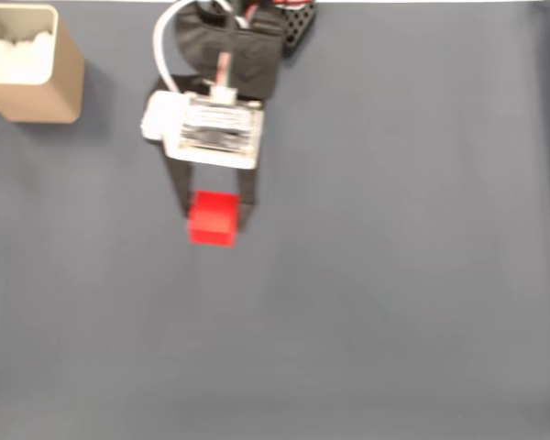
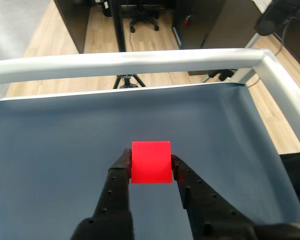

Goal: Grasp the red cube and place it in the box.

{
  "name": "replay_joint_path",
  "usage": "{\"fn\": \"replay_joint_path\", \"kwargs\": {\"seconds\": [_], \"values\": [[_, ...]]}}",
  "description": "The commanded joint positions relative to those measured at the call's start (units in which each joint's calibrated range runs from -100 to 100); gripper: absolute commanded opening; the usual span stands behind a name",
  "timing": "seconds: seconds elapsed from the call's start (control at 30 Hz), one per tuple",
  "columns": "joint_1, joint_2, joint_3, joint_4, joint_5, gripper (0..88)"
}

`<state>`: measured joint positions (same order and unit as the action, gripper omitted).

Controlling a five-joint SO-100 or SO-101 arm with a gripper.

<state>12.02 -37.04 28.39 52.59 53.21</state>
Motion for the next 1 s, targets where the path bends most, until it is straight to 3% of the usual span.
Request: {"fn": "replay_joint_path", "kwargs": {"seconds": [0.0, 0.43, 0.97], "values": [[4.89, -0.14, -3.85, 0.28, -0.2, 0.4], [22.29, -1.61, -2.3, 0.45, -1.12, 0.3], [36.14, -2.48, -1.93, 0.53, -2.59, 0.0]]}}
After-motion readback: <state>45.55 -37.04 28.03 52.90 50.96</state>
